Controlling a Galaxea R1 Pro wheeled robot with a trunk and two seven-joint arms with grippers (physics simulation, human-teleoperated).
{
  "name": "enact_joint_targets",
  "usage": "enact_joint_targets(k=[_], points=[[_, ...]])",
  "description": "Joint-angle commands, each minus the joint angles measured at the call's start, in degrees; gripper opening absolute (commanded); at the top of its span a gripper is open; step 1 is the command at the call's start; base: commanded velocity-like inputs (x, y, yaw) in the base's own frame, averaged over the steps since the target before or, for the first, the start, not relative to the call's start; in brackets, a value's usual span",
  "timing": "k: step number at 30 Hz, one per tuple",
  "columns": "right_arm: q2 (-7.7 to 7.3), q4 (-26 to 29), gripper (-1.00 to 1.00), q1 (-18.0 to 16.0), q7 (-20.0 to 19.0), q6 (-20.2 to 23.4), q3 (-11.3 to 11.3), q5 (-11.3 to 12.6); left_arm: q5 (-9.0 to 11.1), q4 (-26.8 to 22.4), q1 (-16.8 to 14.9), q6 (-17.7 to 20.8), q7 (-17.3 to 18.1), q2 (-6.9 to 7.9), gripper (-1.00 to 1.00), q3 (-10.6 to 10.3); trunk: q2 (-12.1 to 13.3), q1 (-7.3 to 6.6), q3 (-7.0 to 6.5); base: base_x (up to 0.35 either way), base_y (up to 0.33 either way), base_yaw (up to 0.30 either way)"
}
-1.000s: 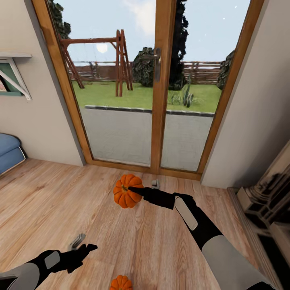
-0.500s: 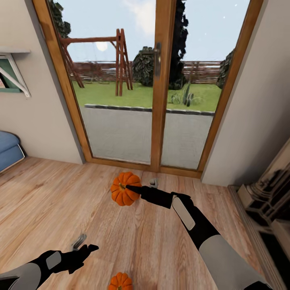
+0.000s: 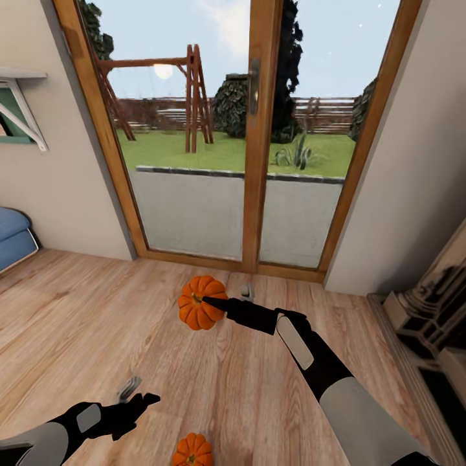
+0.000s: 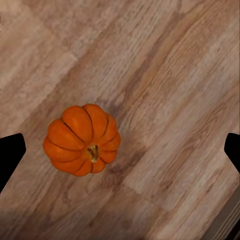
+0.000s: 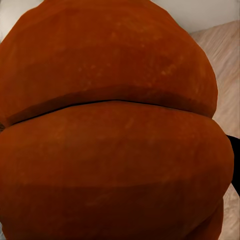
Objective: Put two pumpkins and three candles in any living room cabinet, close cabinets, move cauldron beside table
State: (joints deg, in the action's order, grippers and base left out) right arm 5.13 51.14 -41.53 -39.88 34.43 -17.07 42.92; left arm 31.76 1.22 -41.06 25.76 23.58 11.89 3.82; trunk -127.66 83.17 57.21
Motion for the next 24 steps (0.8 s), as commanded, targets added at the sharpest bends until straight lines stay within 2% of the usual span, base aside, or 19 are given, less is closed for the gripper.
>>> enact_joint_targets(k=[1, 7, 24], points=[[0.01, 0.01, -1.0, -0.04, 0.15, 0.46, 0.02, 0.58, 0.01, 0.13, -0.07, 0.26, -0.06, -0.08, 1.0, 0.4, -0.44, 0.21, 0.23, 0.0, 0.0, 0.0], [-0.03, 0.1, -1.0, -0.04, 0.07, 0.46, 0.08, 0.58, -0.03, -0.21, -0.07, 0.26, -0.52, -1.02, 1.0, 0.39, -2.85, 1.53, 1.31, 0.0, 0.0, 0.0], [0.02, 0.19, -1.0, -0.04, -0.03, 0.55, -0.06, 0.67, 0.38, 0.02, -0.07, -0.53, -0.51, -0.77, 1.0, 0.52, -9.66, 5.27, 4.36, 0.0, 0.0, 0.0]])
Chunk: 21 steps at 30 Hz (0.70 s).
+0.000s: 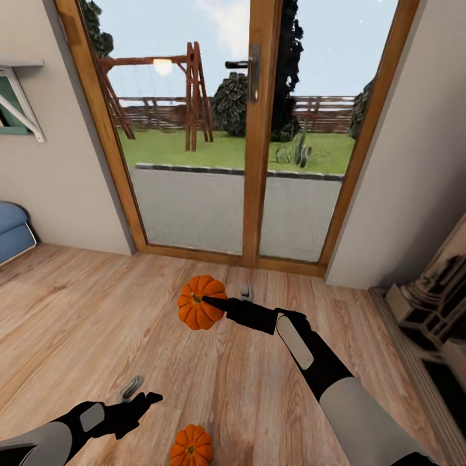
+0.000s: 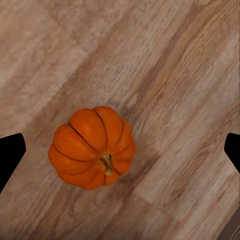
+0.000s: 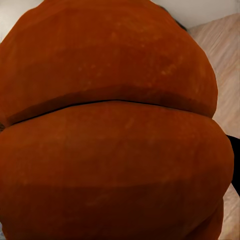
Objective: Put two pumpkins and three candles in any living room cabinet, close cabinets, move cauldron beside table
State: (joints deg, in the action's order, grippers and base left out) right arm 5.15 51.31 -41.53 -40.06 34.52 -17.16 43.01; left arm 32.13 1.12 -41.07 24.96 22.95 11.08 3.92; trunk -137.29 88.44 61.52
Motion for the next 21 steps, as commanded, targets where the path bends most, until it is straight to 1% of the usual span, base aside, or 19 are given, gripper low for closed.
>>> enact_joint_targets(k=[1, 15, 21], points=[[0.06, 0.0, -1.0, -0.04, 0.15, 0.46, 0.02, 0.58, 0.11, 0.17, -0.06, 0.27, 0.14, 0.18, 1.0, 0.44, -0.44, 0.21, 0.23, 0.0, 0.0, 0.0], [-0.2, -0.07, -1.0, -0.04, 0.15, 0.46, 0.1, 0.58, -0.13, 0.37, -0.06, 0.19, 0.25, 0.0, 1.0, 0.38, -5.95, 3.24, 2.76, 0.0, 0.0, 0.0], [-0.22, -0.07, -1.0, -0.04, 0.15, 0.49, 0.1, 0.58, -0.2, 0.37, -0.06, 0.18, 0.2, 0.05, 1.0, 0.38, -6.03, 3.39, 4.09, 0.0, 0.0, 0.0]])
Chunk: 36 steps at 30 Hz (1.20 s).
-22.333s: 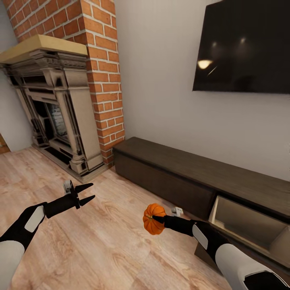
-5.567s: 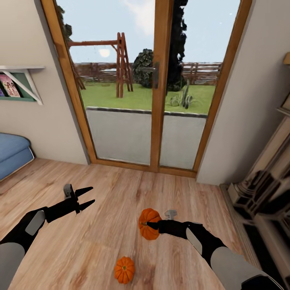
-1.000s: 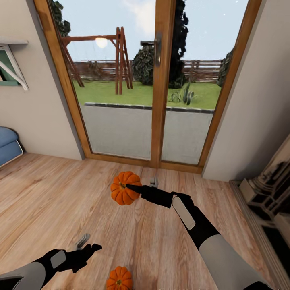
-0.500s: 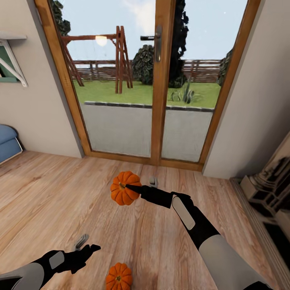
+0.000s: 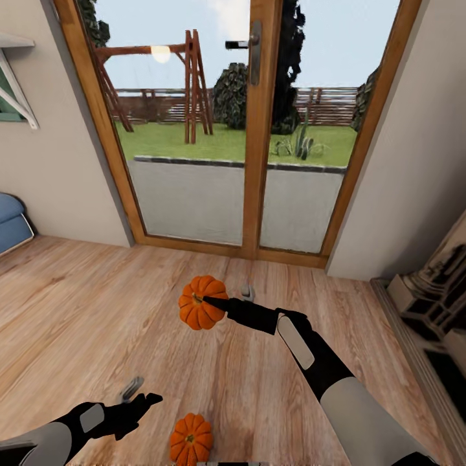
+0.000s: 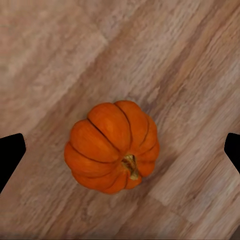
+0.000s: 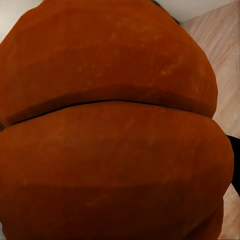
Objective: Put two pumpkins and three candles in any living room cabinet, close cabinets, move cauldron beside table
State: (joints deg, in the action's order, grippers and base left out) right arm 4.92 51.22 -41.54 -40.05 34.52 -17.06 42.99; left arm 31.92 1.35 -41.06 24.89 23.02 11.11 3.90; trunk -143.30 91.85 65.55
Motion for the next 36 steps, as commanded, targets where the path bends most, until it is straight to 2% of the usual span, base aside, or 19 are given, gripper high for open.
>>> enact_joint_targets(k=[1, 13, 36], points=[[0.0, 0.02, -1.0, -0.04, 0.14, 0.51, 0.01, 0.61, 0.02, 0.14, -0.07, 0.24, 0.12, 0.04, 1.0, 0.41, -0.04, 0.01, 0.27, 0.0, 0.0, 0.0], [0.05, 0.02, -1.0, -0.04, 0.15, 0.49, 0.01, 0.61, -0.02, 0.14, -0.07, 0.25, 0.17, -0.38, 1.0, 0.32, -0.2, 0.32, 2.93, 0.0, 0.0, 0.0], [0.35, 0.1, -1.0, -0.04, 0.16, 0.33, -0.34, 0.44, -0.02, -0.56, -0.07, 0.27, 0.11, -0.07, 1.0, 0.29, -0.51, 0.91, 8.03, 0.0, 0.0, 0.0]])
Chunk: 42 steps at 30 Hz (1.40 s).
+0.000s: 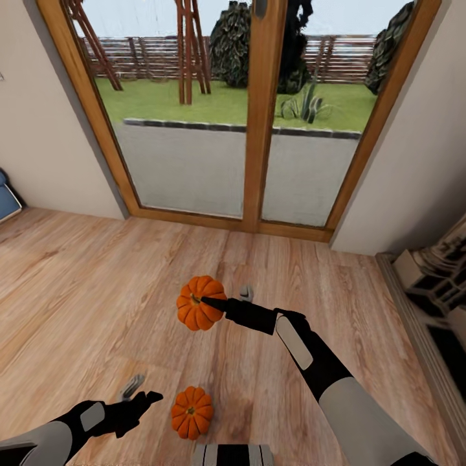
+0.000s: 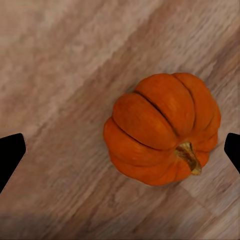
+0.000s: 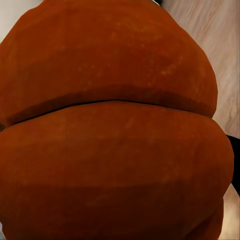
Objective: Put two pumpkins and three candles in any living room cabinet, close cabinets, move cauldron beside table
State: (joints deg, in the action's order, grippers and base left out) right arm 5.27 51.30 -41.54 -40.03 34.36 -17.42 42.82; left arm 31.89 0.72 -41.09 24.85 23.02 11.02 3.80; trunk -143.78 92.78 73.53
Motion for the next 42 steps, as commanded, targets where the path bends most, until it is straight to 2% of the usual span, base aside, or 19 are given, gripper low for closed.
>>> enact_joint_targets(k=[1, 4, 11, 18, 36, 37, 38, 42], points=[[0.04, 0.02, -1.0, -0.03, 0.14, 0.47, 0.01, 0.6, 0.01, -0.02, -0.05, 0.33, 0.1, 0.1, 1.0, 0.37, -0.03, 0.01, 0.27, 0.0, 0.0, 0.0], [0.08, 0.02, -1.0, -0.03, 0.13, 0.39, 0.01, 0.6, 0.03, -0.28, -0.04, 0.39, 0.13, 0.26, 1.0, 0.48, -0.07, 0.09, 0.93, 0.0, 0.0, 0.0], [-0.03, 0.02, -1.0, -0.03, 0.13, 0.44, 0.01, 0.6, 0.08, -6.94, -0.04, 1.65, 0.31, 0.63, 1.0, 0.6, -0.17, 0.27, 2.48, 0.0, 0.0, 0.0], [-0.16, 0.02, -1.0, -0.03, 0.13, 0.44, 0.01, 0.6, 0.12, -10.25, -0.7, 1.77, 0.16, -0.07, 1.0, 0.56, -0.26, 0.45, 4.03, 0.0, 0.0, 0.0], [-0.19, 0.04, -1.0, -0.03, 0.04, 0.44, -0.04, 0.6, 0.19, -11.12, -0.84, 2.24, 0.81, 0.02, 1.0, 0.49, -0.5, 0.91, 8.02, 0.0, 0.0, 0.0], [-0.22, 0.08, -1.0, -0.03, 0.04, 0.44, -0.01, 0.64, 0.19, -11.32, -0.84, 3.16, 0.82, 0.08, 1.0, 0.5, -0.52, 0.94, 8.24, 0.0, 0.0, 0.0], [-0.24, 0.1, -1.0, -0.03, 0.04, 0.48, 0.0, 0.67, 0.19, -12.3, -0.84, 6.21, 0.77, 0.06, 1.0, 0.46, -0.53, 0.96, 8.47, 0.0, 0.0, 0.0], [-0.18, 0.11, -1.0, -0.03, 0.04, 0.49, 0.04, 0.68, 0.19, -15.97, -0.84, 12.61, 0.72, 0.2, 1.0, 0.36, -0.58, 1.07, 9.35, 0.0, 0.0, 0.0]])
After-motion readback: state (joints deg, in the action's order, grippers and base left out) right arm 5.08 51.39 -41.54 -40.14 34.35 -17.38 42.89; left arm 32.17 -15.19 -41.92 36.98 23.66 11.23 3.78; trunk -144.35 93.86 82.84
